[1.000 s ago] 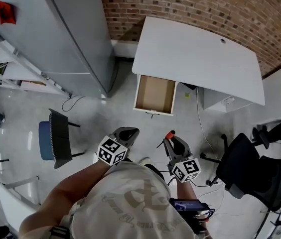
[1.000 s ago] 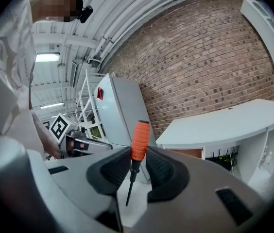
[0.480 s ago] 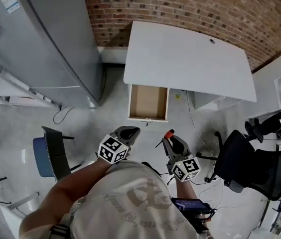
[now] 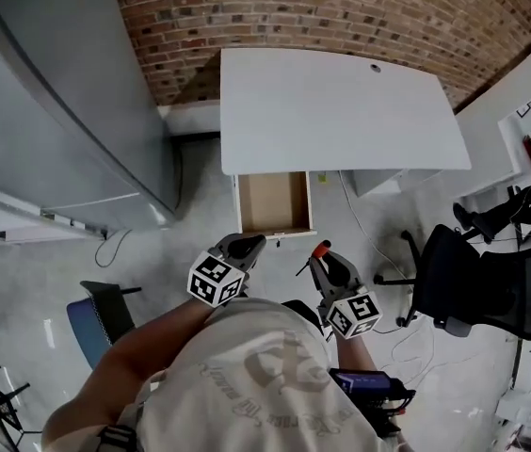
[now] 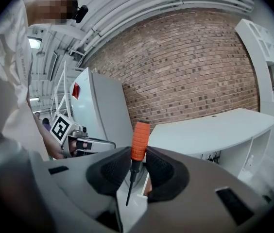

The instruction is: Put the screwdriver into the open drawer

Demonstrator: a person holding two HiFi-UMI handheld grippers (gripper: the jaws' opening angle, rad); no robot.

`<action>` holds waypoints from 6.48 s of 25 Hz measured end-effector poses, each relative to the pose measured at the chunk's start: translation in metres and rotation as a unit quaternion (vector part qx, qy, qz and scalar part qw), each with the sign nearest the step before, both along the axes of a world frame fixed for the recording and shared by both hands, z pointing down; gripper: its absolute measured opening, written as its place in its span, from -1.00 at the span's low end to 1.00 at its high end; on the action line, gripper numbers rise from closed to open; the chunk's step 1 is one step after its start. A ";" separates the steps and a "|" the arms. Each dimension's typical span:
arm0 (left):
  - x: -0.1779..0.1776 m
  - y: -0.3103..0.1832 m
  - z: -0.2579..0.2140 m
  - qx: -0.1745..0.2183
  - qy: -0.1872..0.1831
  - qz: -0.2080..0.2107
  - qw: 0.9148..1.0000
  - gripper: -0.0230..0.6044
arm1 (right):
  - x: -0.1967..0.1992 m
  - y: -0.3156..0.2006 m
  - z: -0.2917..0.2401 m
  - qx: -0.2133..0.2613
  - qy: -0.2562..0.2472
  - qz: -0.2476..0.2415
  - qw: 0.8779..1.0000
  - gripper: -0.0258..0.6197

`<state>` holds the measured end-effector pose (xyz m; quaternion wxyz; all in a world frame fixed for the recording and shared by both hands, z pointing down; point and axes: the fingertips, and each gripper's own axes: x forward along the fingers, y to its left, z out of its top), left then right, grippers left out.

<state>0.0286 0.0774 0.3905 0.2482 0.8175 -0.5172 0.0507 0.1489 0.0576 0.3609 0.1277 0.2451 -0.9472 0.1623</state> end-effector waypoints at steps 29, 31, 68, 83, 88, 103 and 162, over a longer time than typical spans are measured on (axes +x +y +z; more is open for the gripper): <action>-0.077 -0.009 0.017 -0.027 -0.004 -0.050 0.998 -0.86 | -0.063 -0.040 0.027 -0.043 -0.010 0.003 0.999 -0.59; -0.085 -0.015 0.018 -0.033 -0.006 -0.061 0.998 -0.86 | -0.070 -0.050 0.033 -0.052 -0.009 -0.004 0.999 -0.59; -0.116 -0.086 0.076 -0.129 -0.022 -0.149 0.980 -0.86 | -0.134 -0.155 0.201 -0.165 0.116 -0.150 0.968 -0.59; -0.095 -0.078 0.129 -0.170 0.028 -0.127 0.977 -0.86 | -0.140 -0.155 0.284 -0.206 0.175 -0.124 0.955 -0.59; -0.107 -0.076 0.180 -0.191 0.050 -0.138 0.971 -0.86 | -0.161 -0.161 0.327 -0.208 0.200 -0.134 0.948 -0.59; -0.085 -0.064 0.218 -0.218 0.046 -0.151 0.963 -0.86 | -0.141 -0.164 0.356 -0.219 0.217 -0.139 0.941 -0.59; -0.077 -0.033 0.305 -0.263 0.099 -0.195 0.940 -0.86 | -0.148 -0.197 0.503 -0.260 0.275 -0.087 0.922 -0.59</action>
